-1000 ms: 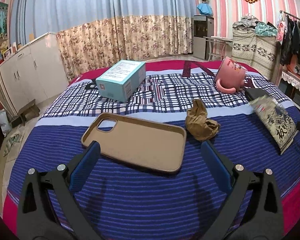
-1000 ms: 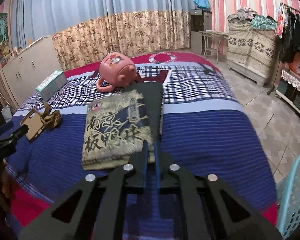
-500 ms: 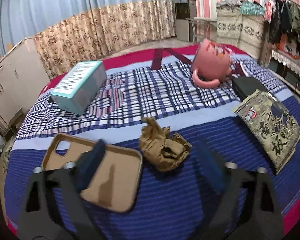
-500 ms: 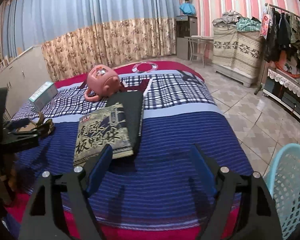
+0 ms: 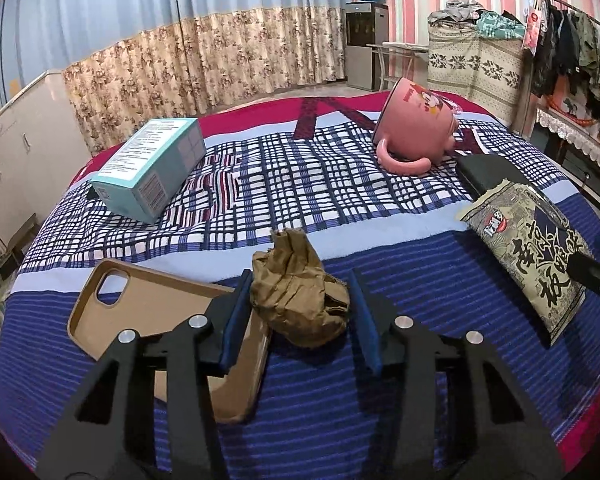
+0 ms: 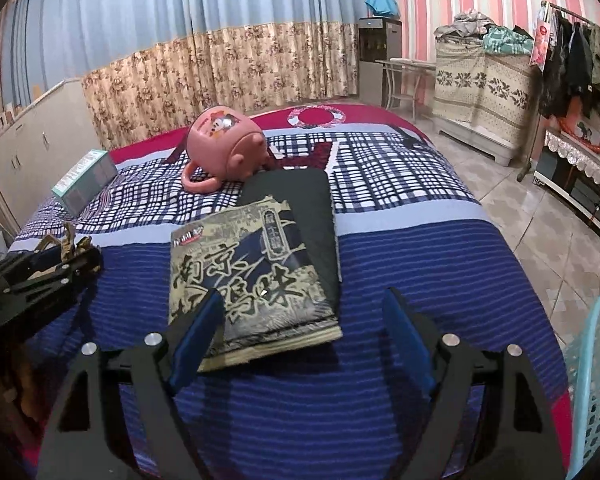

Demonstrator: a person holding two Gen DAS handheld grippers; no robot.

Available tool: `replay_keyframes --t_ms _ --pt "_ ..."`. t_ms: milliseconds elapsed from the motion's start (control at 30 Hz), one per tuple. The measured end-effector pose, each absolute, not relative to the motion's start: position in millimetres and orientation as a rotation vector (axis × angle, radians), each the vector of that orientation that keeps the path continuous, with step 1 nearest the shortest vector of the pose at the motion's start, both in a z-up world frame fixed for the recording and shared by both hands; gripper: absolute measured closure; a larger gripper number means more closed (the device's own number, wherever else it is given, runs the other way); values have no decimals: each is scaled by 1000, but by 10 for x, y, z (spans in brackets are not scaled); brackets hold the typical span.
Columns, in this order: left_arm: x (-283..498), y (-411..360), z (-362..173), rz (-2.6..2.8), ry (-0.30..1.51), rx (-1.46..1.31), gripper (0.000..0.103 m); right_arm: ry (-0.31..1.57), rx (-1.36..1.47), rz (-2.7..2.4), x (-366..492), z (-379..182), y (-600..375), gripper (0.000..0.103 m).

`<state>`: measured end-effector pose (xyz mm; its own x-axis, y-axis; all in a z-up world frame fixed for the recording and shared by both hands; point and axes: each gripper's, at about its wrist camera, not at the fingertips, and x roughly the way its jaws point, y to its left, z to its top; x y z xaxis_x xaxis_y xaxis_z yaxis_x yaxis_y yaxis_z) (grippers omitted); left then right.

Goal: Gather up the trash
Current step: 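Grasp the khaki crumpled cloth with the left tool while the right tool grasps the printed snack package, then lift and carry the cloth and snack package over the basket with both tools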

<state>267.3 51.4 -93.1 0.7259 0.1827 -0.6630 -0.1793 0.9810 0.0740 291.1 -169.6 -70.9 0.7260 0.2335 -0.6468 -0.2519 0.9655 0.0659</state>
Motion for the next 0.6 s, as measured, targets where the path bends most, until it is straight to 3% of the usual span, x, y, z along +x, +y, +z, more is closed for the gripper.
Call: replay_keyframes --t_ms 100,200,300,367,433,600 --pt "2675 538 -929 197 730 -11 57 721 -61 267 2907 -745 -1631 31" --pt "2674 558 -926 196 727 -16 57 731 -68 291 2885 -744 -1627 48" --pt "2674 558 -926 198 722 -18 57 736 -73 300 2840 -736 -1650 55" --pt "2669 567 -922 197 720 -22 57 735 -71 301 2815 -728 -1689 76" --pt "2670 573 -921 195 720 -27 57 745 -54 313 2798 -727 -1767 90" --pt "2658 593 -922 191 718 -36 57 752 -31 309 2741 -730 -1963 98"
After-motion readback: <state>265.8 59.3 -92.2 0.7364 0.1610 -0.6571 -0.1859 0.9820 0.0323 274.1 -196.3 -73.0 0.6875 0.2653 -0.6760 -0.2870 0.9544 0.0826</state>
